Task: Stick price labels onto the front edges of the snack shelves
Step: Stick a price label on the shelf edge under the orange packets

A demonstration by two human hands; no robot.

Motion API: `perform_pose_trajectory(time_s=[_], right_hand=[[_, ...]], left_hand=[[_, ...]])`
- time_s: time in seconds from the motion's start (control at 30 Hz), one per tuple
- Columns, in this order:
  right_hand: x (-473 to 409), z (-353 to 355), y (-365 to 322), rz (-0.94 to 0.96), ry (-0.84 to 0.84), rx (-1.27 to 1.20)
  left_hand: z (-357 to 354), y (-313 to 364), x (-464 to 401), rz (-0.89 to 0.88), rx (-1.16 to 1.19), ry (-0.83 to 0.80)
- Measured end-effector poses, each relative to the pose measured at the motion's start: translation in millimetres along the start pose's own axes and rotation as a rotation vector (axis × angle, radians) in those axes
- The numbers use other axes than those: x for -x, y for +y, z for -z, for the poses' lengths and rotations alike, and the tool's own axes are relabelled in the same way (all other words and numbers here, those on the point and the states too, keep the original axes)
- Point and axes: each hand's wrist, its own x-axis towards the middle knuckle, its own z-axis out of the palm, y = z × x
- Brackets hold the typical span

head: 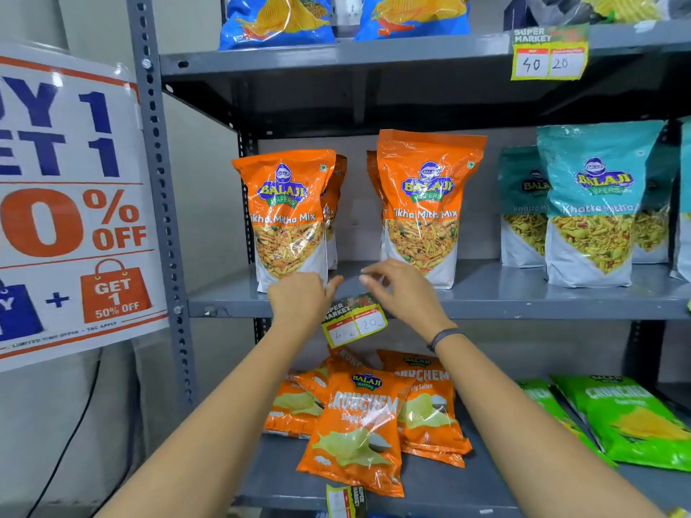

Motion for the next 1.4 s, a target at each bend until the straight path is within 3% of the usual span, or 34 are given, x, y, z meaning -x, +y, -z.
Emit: perform_pose_trajectory(time_s=[0.1, 0.17, 0.37, 0.57, 0.8, 0.97, 1.17, 1.4], right_hand=[[2.6, -12.0, -2.0, -0.048, -0.139, 0.028], [3.6, -19.3, -2.7, -0.077, -0.147, 0.045], [-7.7, -27.3, 1.0, -0.199, -0.118, 0.034], [-16.5, -30.0, 4.1, -0.275, -0.160, 0.005], [-2.4, -21.8, 3.9, -0.205, -0.134, -0.013], [16.4, -20.1, 6.3, -0.060, -0.234, 0.231], [20.2, -24.7, 7.2, -0.013, -0.189, 0.301], [18.7, -28.3, 12.3, -0.077, -0.092, 0.104]], left_hand=[[-12.4, -6.1, 4.0, 0.047, 0.045, -0.293], [-20.4, -11.7, 2.8, 0.061, 0.133, -0.390], [-27.8, -25.3, -1.0, -0.021, 0.457, -0.422], [-30.6, -31.0, -5.7, -0.112, 0.596, -0.458], [-29.1, -40.9, -1.7, -0.227, 0.653, -0.446], [-34.7, -41.9, 5.2, -0.350, 0.426, -0.333], [-42.0, -35.1, 9.2, -0.383, 0.263, -0.173], [-42.5, -35.2, 10.9, -0.315, 0.403, -0.117]])
